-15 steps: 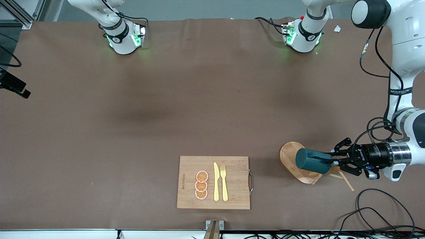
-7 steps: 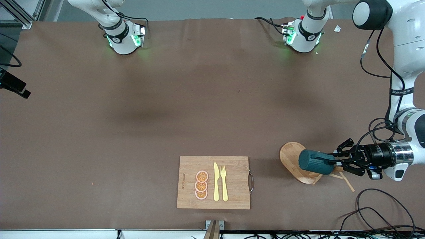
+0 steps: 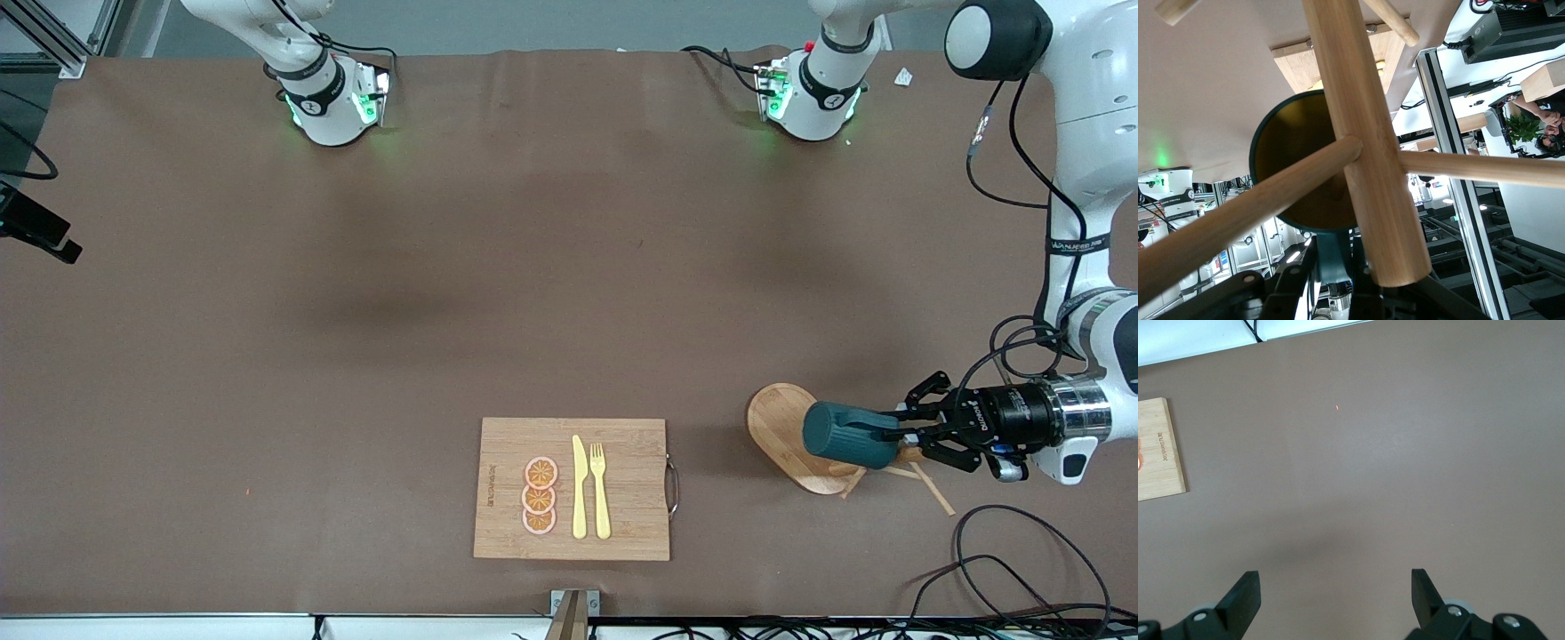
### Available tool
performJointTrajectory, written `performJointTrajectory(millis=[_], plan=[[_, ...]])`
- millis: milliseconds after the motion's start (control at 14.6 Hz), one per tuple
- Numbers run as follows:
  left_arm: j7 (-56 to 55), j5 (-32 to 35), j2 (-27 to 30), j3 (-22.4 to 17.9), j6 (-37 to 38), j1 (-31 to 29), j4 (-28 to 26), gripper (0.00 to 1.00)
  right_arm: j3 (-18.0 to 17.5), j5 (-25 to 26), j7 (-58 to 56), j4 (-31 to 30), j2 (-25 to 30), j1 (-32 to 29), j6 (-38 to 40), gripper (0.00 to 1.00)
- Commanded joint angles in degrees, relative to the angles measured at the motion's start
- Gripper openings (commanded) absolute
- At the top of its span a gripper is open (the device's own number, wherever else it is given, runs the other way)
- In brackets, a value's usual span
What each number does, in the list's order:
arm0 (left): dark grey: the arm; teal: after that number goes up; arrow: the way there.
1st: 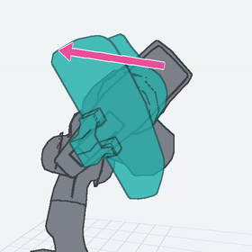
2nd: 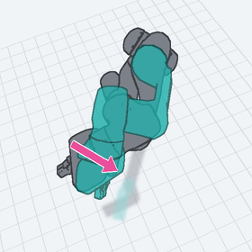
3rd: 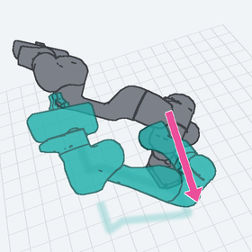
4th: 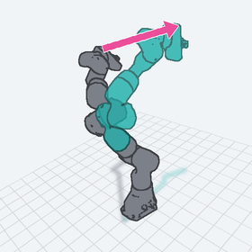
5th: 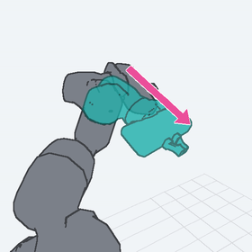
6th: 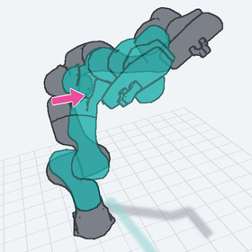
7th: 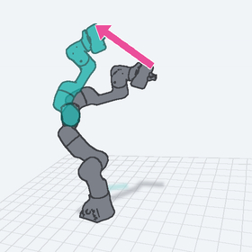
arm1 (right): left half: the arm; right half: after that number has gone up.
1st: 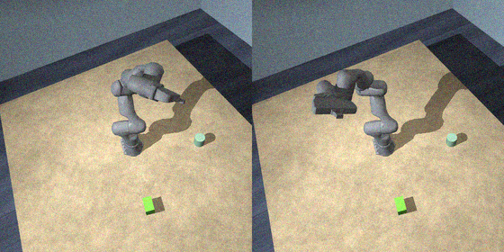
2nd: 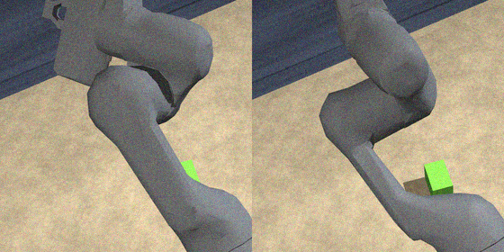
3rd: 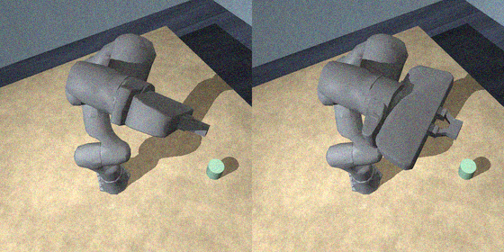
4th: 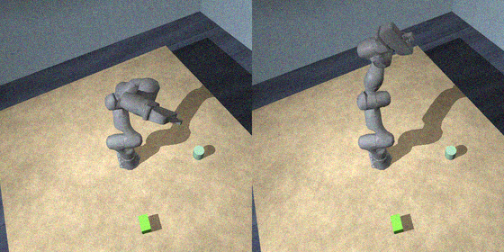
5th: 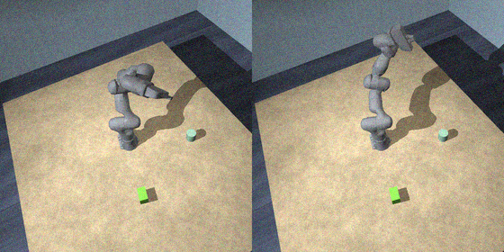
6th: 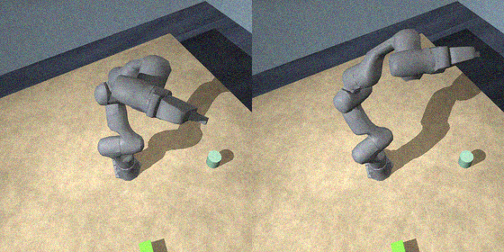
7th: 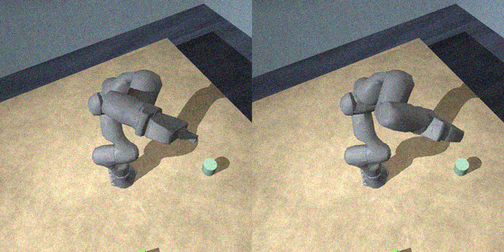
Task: Pass cup and hang on rack
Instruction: 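Slide the mug handle onto a rack peg with the left gripper, then open the left gripper and pull it back from the mug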
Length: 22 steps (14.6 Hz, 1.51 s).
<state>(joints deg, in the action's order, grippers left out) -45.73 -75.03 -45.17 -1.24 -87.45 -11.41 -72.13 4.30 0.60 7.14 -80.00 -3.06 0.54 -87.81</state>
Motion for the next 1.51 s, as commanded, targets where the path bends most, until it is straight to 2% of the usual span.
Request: performJointTrajectory(millis=[0,411,480,548,617,685,754,1439], plan=[[0.65,1.63,0.08,-0.51,0.17,0.34,0.58,0.04,-0.52,-0.6,0.16,0.37,0.16,-0.71,0.62,1.0],[0.65,4.8,0.52,-0.51,0.17,0.34,0.93,0.08,-0.52,-0.6,0.16,0.37,0.16,-0.63,0.53,1.0],[0.65,4.8,0.52,-0.51,0.17,0.34,0.93,0.1,-0.52,-0.6,0.16,0.37,0.16,-0.63,0.53,1.0],[0.65,4.8,0.52,-0.51,0.17,0.34,1.02,0.19,-0.52,-0.6,0.16,0.37,0.16,-0.63,0.53,1.0],[0.47,4.8,0.52,-0.51,0.17,0.34,1.02,0.4,-0.52,-0.6,0.16,0.37,0.16,-0.63,0.53,1.0],[0.3,4.8,0.52,-0.51,0.17,0.42,1.02,0.68,-0.52,-0.6,0.16,0.37,0.16,-0.63,0.53,1.0],[0.21,4.8,0.52,-0.51,0.09,0.6,1.02,1.0,-0.52,-0.6,0.07,0.37,0.25,-0.63,0.53,1.0],[-2.16,6.81,3.32,-0.43,-0.35,1.39,1.37,1.0,-0.52,-0.51,-0.02,0.37,0.25,-0.71,0.62,1.0]])
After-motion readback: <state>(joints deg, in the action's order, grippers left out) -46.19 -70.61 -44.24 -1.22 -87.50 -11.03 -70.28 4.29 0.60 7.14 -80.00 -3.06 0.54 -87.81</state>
